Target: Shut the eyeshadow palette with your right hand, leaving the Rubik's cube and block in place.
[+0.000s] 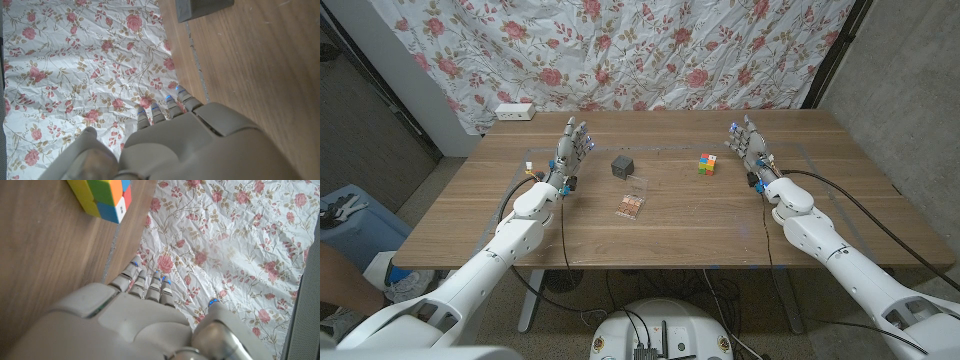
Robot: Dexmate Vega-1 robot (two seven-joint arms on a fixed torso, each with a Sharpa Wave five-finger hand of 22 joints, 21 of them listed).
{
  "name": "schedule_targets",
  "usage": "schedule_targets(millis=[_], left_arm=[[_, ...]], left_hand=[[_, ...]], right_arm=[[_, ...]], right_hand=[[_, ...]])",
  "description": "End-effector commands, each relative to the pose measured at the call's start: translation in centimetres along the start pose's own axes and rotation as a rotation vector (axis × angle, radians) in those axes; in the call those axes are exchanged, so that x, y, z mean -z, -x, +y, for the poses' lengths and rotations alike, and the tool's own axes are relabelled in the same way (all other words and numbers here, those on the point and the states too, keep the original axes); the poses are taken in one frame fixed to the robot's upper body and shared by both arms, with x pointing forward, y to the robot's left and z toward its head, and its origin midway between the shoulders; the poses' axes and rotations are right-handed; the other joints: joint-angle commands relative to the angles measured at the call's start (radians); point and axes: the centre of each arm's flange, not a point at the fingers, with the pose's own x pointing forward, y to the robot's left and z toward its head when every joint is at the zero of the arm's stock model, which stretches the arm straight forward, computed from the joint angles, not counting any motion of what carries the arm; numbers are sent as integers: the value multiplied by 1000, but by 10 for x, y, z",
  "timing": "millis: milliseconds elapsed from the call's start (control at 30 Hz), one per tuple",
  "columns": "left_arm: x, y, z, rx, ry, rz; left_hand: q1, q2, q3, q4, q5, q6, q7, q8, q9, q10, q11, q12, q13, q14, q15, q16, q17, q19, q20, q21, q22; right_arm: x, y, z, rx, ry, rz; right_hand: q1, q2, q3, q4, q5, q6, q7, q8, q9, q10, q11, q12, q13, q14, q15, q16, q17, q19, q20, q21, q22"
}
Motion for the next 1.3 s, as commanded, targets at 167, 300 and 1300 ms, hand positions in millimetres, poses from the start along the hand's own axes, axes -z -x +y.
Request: schedule_targets(millis=[167, 300, 1300], left_arm=[[0, 0, 0, 0, 0, 0], [0, 0, 0, 0, 0, 0], [0, 0, 0, 0, 0, 0]], left_hand=[[6, 8, 7, 0, 4, -1, -6, 5, 4, 0, -8, 5, 4, 4, -24, 6, 5, 7, 0, 4, 3], [6, 8, 7, 0, 4, -2, -6, 5, 4, 1, -7, 5, 4, 5, -23, 6, 5, 7, 1, 4, 3], [6, 8, 7, 0, 4, -1, -6, 5, 4, -1, -8, 5, 4, 4, -22, 6, 5, 8, 2, 4, 3]], right_arm=[[-10, 9, 13, -7, 67, -25], [-10, 10, 18, -5, 91, -25], [-52, 13, 41, -111, 356, 10]], right_hand=[[4, 5, 10, -4, 8, 9, 1, 5, 3, 5, 0, 5, -1, 9, -3, 5, 0, 7, 2, 0, 5], [8, 8, 13, -8, 9, 8, 0, 5, 3, 4, -1, 5, -2, 9, -9, 5, -4, 9, -1, -3, 5], [16, 20, 26, -36, 7, -6, -1, 1, 2, -19, -5, 2, -17, -41, -32, -4, -31, -70, -41, -72, 5]])
